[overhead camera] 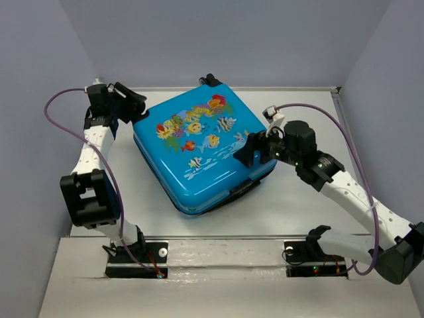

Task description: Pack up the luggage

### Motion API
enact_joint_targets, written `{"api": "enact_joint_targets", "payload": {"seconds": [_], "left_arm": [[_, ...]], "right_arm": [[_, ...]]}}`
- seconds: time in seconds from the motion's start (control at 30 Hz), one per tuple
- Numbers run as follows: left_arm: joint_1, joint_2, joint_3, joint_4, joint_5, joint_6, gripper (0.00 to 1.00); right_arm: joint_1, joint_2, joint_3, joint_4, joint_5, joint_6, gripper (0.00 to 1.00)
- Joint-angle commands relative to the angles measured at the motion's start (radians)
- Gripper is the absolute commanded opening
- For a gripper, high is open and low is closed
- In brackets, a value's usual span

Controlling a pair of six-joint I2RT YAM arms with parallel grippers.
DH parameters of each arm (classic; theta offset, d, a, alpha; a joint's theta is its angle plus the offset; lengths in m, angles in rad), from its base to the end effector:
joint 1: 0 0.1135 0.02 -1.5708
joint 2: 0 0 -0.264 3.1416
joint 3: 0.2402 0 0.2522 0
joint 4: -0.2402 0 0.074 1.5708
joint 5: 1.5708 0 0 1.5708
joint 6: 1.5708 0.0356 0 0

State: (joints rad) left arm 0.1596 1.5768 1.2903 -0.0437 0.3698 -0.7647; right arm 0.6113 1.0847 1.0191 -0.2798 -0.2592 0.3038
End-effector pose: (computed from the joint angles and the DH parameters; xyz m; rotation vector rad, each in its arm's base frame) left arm 0.3722 0.0469 0.3311 -0.6309 1.8460 -0.7568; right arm 0.1971 0.1493 0.3540 -0.4855 1.9410 0.8517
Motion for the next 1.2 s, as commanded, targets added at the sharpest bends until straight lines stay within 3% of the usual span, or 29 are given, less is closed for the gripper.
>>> {"api": "enact_joint_targets", "payload": {"seconds": [0.0, 0.23, 0.4, 0.47, 0.5, 0.57, 0.6, 0.67, 0.77, 0.83, 0.87, 0.9, 0.93, 1.03, 1.17], "left_arm": [[-0.003, -0.107, 0.104, 0.093, 0.104, -0.053, 0.06], [-0.003, -0.071, 0.103, 0.087, 0.092, -0.047, 0.06], [-0.003, -0.052, 0.049, 0.107, 0.072, -0.031, 0.06], [0.0, -0.031, 0.05, 0.1, 0.058, -0.018, 0.06], [0.001, -0.021, 0.053, 0.099, 0.041, -0.015, 0.06], [0.003, 0.012, 0.075, 0.094, 0.026, 0.001, 0.06], [0.004, 0.025, 0.087, 0.088, 0.018, 0.007, 0.06], [0.004, 0.057, 0.116, 0.073, 0.009, 0.019, 0.09], [0.004, 0.06, 0.103, 0.076, 0.008, 0.019, 0.19], [0.004, 0.049, 0.078, 0.084, -0.015, 0.031, 0.33], [0.006, 0.04, 0.076, 0.081, -0.026, 0.042, 0.45], [0.009, 0.038, 0.076, 0.076, -0.037, 0.062, 0.73], [0.012, 0.034, 0.084, 0.064, -0.048, 0.068, 0.81], [0.024, -0.003, 0.101, 0.05, -0.075, 0.088, 0.92], [0.02, -0.113, 0.089, 0.062, -0.088, 0.091, 0.95]], "right_arm": [[0.045, -0.054, 0.042, -0.036, -0.038, -0.015, 0.94], [0.09, -0.181, -0.004, -0.052, -0.064, -0.014, 0.79], [0.108, -0.17, -0.048, -0.05, -0.069, 0.0, 0.78], [0.136, -0.177, -0.063, -0.042, -0.069, 0.001, 0.69], [0.146, -0.195, -0.066, -0.041, -0.068, 0.0, 0.57], [0.175, -0.219, -0.08, -0.044, -0.068, -0.003, 0.47], [0.176, -0.233, -0.096, -0.045, -0.071, -0.003, 0.32], [0.206, -0.262, -0.114, -0.042, -0.063, 0.001, 0.25], [0.24, -0.266, -0.169, -0.018, -0.037, 0.012, 0.19], [0.258, -0.263, -0.214, 0.014, -0.011, 0.023, 0.18], [0.269, -0.27, -0.229, 0.03, -0.002, 0.027, 0.18], [0.297, -0.278, -0.246, 0.063, 0.008, 0.04, 0.18], [0.31, -0.288, -0.276, 0.076, 0.017, 0.049, 0.18], [0.363, -0.327, -0.322, 0.093, 0.053, 0.084, 0.17], [0.384, -0.336, -0.402, 0.094, 0.133, 0.107, 0.07]]}}
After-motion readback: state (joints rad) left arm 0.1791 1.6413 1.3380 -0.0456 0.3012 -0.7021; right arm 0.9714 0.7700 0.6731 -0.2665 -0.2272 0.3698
